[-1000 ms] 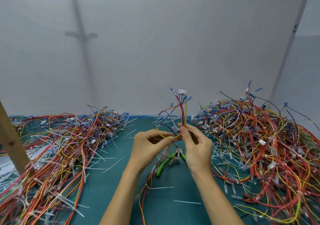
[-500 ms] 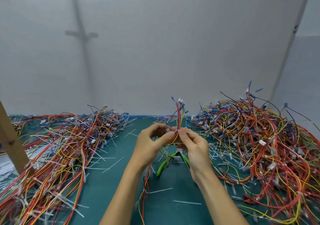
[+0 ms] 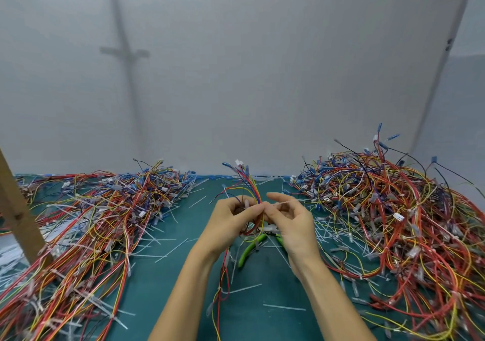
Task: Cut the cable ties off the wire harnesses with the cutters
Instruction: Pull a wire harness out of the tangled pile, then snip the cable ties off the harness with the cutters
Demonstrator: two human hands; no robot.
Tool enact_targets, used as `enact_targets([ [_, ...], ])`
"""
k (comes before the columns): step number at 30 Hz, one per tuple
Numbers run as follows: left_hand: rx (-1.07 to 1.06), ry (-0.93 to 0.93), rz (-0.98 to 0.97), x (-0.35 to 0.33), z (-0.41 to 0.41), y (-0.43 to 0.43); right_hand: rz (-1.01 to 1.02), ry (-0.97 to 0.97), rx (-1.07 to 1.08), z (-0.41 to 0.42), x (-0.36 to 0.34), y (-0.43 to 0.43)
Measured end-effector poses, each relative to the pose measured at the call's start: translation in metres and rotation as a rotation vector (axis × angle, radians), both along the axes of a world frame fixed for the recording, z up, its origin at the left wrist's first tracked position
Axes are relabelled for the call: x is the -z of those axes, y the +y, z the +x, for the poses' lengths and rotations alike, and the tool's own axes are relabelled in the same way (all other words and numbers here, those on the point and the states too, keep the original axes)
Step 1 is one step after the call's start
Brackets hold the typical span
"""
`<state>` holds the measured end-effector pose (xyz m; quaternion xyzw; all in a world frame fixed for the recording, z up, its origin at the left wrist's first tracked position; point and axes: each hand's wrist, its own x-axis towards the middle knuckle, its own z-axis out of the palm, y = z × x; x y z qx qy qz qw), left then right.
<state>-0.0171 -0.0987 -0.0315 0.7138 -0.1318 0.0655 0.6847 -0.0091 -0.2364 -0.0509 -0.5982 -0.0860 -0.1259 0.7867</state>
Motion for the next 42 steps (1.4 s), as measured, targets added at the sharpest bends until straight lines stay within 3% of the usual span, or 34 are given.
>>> enact_targets([
  [3,0.008,0.027,-0.05,0.0,0.002,-0.002,0.132,0.107,0.01,0.006,-0.001,-0.011],
  [5,0.02,0.038,-0.135,-0.001,0.003,-0.001,0.101,0.134,0.08,0.009,0.001,-0.019],
  [8,-0.051,0.021,-0.151,-0.003,0.004,0.0,-0.45,0.178,0.281,0.014,0.011,-0.031],
  [11,-0.122,-0.006,-0.181,-0.002,0.006,0.002,-1.059,0.275,0.296,0.013,0.021,-0.032],
  [13,-0.164,-0.037,-0.162,0.0,0.007,0.004,-1.25,0.293,0.288,0.01,0.025,-0.026],
  [17,-0.279,-0.136,-0.089,0.003,0.008,0.007,-1.429,0.245,0.307,0.008,0.031,-0.017],
  [21,-0.357,-0.191,-0.01,0.008,0.011,0.008,-1.4,0.252,0.343,0.007,0.03,-0.014],
  [28,-0.403,-0.198,-0.039,0.009,0.012,0.008,-1.436,0.22,0.399,0.002,0.027,-0.011],
  [34,-0.471,-0.22,-0.066,0.005,0.01,0.01,-1.318,0.05,0.466,0.003,0.021,-0.009],
  [42,-0.483,-0.229,-0.094,0.002,0.008,0.011,-0.874,-0.237,0.664,0.001,0.013,-0.01],
])
